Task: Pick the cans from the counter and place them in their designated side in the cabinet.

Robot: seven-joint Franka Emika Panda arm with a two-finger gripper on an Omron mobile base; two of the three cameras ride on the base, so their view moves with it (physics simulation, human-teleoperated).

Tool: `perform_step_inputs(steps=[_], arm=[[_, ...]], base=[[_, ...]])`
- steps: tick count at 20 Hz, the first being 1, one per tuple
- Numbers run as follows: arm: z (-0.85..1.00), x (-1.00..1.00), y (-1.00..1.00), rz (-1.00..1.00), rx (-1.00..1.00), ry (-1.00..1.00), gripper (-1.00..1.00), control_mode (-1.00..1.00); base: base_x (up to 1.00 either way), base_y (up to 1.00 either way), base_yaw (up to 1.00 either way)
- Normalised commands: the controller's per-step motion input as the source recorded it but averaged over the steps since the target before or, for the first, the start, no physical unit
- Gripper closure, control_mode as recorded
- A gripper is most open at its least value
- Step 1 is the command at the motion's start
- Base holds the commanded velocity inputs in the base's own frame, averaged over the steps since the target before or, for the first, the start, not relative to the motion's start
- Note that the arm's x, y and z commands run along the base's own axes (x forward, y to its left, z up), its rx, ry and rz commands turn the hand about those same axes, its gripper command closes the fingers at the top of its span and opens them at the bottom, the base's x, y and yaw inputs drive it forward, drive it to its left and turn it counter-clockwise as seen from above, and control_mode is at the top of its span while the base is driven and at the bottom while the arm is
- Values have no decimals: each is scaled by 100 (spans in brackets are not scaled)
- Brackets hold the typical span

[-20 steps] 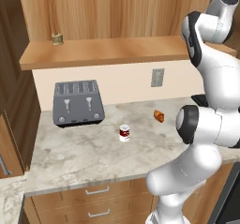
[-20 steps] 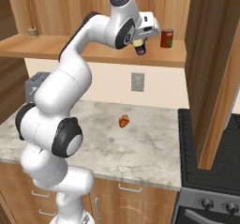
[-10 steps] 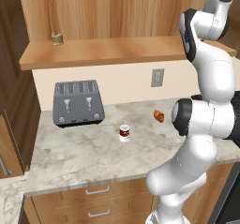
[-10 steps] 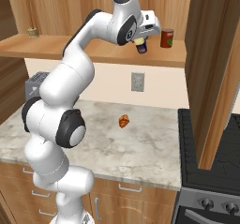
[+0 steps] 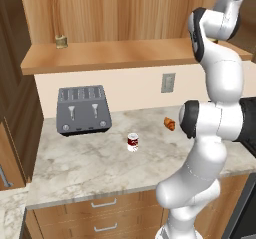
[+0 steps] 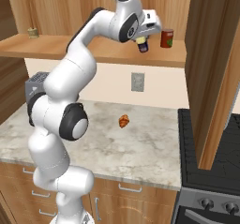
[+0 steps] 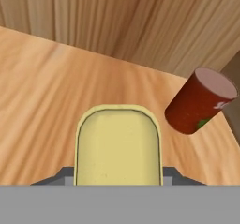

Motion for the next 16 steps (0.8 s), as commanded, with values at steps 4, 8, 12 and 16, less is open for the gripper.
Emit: perform_step_inputs(steps=[4, 8, 12, 16], arm=[[0, 22, -9, 0, 0, 4, 100, -100], [0, 21, -7, 0, 0, 4, 100, -100], [-3, 18, -4, 0, 0, 4, 100, -100], [-3, 18, -5, 0, 0, 4, 100, -100]], base=[[0, 0, 0], [0, 0, 0], [0, 0, 0], [0, 0, 0]])
